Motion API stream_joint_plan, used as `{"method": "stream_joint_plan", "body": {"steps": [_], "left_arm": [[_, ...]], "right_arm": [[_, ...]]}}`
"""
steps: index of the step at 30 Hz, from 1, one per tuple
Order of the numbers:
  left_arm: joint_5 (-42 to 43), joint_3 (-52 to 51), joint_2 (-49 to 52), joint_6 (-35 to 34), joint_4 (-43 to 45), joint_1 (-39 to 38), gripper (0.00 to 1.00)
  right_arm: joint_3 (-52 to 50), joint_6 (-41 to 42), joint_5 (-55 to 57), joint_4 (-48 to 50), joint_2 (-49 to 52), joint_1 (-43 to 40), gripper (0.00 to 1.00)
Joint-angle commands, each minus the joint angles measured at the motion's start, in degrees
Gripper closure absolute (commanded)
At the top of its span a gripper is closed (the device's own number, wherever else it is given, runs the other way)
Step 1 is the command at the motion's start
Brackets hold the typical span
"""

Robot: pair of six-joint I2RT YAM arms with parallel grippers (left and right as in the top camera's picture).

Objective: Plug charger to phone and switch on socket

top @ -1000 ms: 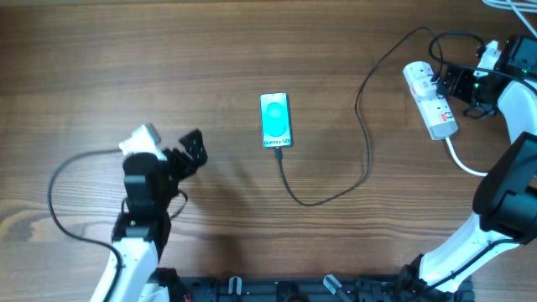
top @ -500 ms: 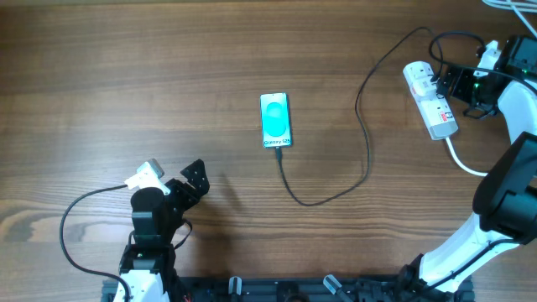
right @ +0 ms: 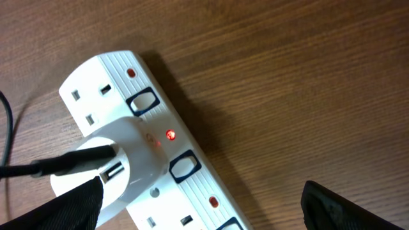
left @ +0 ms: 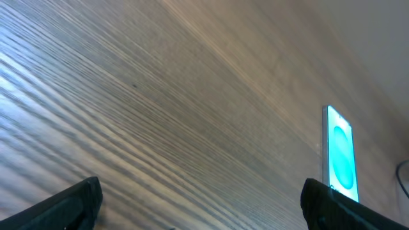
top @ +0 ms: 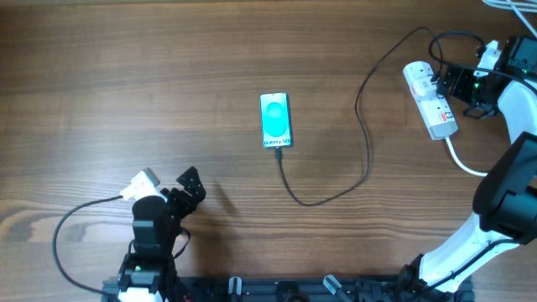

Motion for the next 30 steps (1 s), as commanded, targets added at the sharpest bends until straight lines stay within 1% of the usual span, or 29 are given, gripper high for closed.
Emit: {"method": "stream_joint_plan", "body": {"steps": [1,4,6,7,9,10,13,19,21,30], "left_arm": [[-2.0,-0.1,-9.2,8.1,-1.0,-0.3,0.0],[-0.8,-0.1,-16.7,15.5,-1.2,-0.3,0.0],[2.2,-0.1,-22.1,23.0,-1.5,-0.3,0.0],[2.9,-0.1,-24.2,25.4,-1.5,-0.3,0.0],[3.0,-0.1,-26.8,28.0,-1.5,-0.3,0.0],[3.7,-0.1,-28.3,30.5,-1.5,-0.3,0.0],[5.9,-0.1,-30.2,35.3,-1.3,-0.3,0.0],[4.9,-0.1,-30.2,40.9,-1.4,1.1,0.0],[3.4,-0.1,-30.2,40.9,-1.5,1.1,0.0],[2.5,-0.1,-30.2,41.0,-1.3,1.2,0.0]], "right_arm": [[-0.3,-1.1,0.1,0.1,0.2,0.2,0.0],[-0.3,-1.1,0.1,0.1,0.2,0.2,0.0],[-0.3,-1.1,0.1,0.1,0.2,0.2,0.0],[-0.3,-1.1,0.1,0.1,0.2,0.2,0.0],[-0.3,-1.1,0.1,0.1,0.2,0.2,0.0],[-0.3,-1.1,0.1,0.1,0.2,0.2,0.0],[-0.3,-1.1,0.1,0.1,0.2,0.2,0.0],[-0.3,-1.0,0.1,0.1,0.2,0.2,0.0],[-0.3,-1.1,0.1,0.1,0.2,0.2,0.0],[-0.3,-1.1,0.1,0.1,0.2,0.2,0.0]]}}
